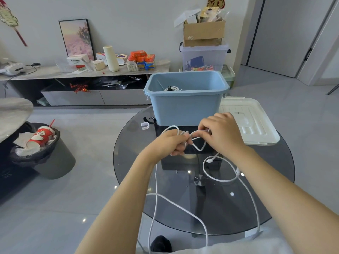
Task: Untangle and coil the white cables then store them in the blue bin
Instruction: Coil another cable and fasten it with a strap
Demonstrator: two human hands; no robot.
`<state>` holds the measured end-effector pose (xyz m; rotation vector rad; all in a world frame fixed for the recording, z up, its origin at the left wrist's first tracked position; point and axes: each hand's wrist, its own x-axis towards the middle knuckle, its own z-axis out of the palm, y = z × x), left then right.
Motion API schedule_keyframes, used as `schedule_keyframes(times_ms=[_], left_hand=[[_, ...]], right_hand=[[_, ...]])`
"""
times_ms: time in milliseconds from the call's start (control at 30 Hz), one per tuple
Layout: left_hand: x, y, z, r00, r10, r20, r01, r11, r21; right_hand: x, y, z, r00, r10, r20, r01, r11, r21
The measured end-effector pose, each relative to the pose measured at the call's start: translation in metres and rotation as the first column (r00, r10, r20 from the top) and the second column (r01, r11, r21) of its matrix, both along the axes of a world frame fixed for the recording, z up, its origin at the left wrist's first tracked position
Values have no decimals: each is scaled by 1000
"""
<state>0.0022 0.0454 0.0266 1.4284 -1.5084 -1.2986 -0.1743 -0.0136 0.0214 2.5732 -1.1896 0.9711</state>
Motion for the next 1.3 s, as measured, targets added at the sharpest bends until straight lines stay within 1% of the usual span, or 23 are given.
schedule_keyframes(times_ms=[133, 200, 233, 300, 367, 400, 467, 533, 567, 600, 667, 733, 767, 833, 867, 900, 933, 1033, 1100, 1133, 1233, 1267, 1300], left_hand=[[4, 0, 0, 991, 18, -134, -13, 999, 38], [6, -1, -2, 956, 84, -281, -51, 991, 122], [7, -2, -2, 917, 133, -377, -73, 983, 171], [7, -2, 1, 785, 215, -580, -87, 967, 241], [9, -4, 3, 598, 277, -752, -97, 957, 275], [11, -5, 3, 497, 299, -814, -112, 953, 282], [12, -6, 4, 322, 327, -889, -170, 943, 286], [8, -7, 6, 201, 316, -927, -229, 935, 269], [4, -7, 6, 176, 292, -940, -250, 937, 244], [-1, -8, 7, 180, 264, -948, -276, 938, 209], [-13, -10, 8, 247, 235, -940, -338, 930, 143], [-23, -12, 9, 369, 248, -896, -409, 909, 83], [-26, -13, 9, 449, 263, -854, -451, 892, 37], [-31, -11, 6, 636, 322, -701, -536, 838, -101], [-31, -11, 4, 711, 363, -602, -562, 808, -176], [-32, -10, 2, 762, 402, -507, -573, 783, -240], [-32, -8, 1, 792, 431, -432, -575, 764, -293], [-33, -7, -4, 859, 456, -232, -510, 731, -454], [-31, -7, -7, 884, 467, -24, -403, 736, -544], [-30, -7, -9, 882, 464, 82, -343, 751, -564], [-28, -9, -10, 830, 408, 379, -159, 826, -542], [-28, -8, -9, 796, 388, 465, -107, 846, -523], [-28, -9, -8, 743, 375, 554, -59, 861, -504]], right_hand=[[3, -3, -8, 998, 62, -12, -60, 989, 138], [2, -6, -8, 996, 87, 0, -85, 972, 220], [1, -7, -8, 995, 96, 13, -96, 963, 253], [-1, -8, -10, 992, 123, 23, -123, 933, 338], [-5, -7, -12, 988, 153, 20, -146, 886, 440], [-8, -5, -12, 987, 158, 25, -150, 861, 486], [-12, -4, -13, 989, 147, 19, -134, 831, 540], [-11, -3, -12, 987, 148, -56, -97, 847, 522], [-8, -1, -11, 981, 154, -114, -78, 865, 496], [-4, 1, -11, 971, 163, -173, -64, 880, 471], [5, 9, -9, 949, 178, -260, -48, 897, 439], [9, 17, -6, 943, 173, -285, -34, 901, 432], [10, 19, -4, 944, 157, -289, -14, 897, 441], [9, 23, 1, 944, 121, -307, 50, 867, 496], [9, 25, 3, 944, 111, -311, 75, 845, 530], [9, 27, 3, 944, 108, -311, 91, 823, 560], [10, 29, 4, 947, 103, -304, 98, 810, 578], [10, 30, 3, 975, 65, -214, 82, 787, 612], [8, 32, 5, 989, 64, -135, 38, 766, 642], [7, 33, 6, 992, 68, -104, 16, 762, 648], [6, 35, 9, 997, 65, -41, -25, 779, 627], [6, 36, 10, 998, 53, -23, -28, 782, 623], [6, 36, 11, 999, 33, -3, -24, 783, 622]])
